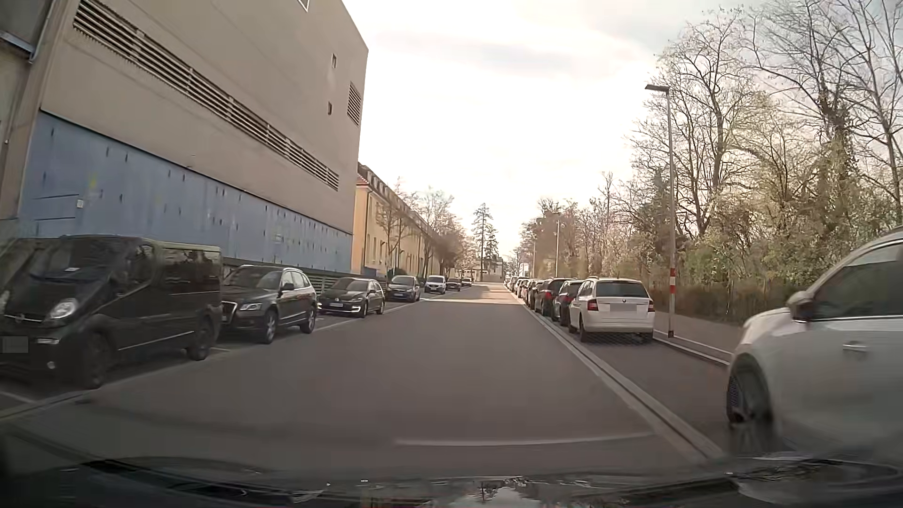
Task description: Follow the waypoints while adhering to traffic rules and regulations
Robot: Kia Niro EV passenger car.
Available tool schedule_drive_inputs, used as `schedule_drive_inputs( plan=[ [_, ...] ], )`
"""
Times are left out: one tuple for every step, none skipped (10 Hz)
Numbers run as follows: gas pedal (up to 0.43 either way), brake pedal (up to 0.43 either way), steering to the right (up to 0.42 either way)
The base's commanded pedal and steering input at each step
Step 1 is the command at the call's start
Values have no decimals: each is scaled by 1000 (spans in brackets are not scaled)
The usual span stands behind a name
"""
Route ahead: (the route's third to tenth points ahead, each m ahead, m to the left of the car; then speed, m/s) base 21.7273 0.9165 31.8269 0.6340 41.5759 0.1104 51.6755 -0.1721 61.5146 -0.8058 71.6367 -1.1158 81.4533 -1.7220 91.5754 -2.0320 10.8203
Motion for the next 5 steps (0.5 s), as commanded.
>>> schedule_drive_inputs(
  plan=[
    [150, 0, 35],
    [150, 0, 32],
    [150, 0, 27],
    [150, 0, 24],
    [150, 0, 17]
  ],
)
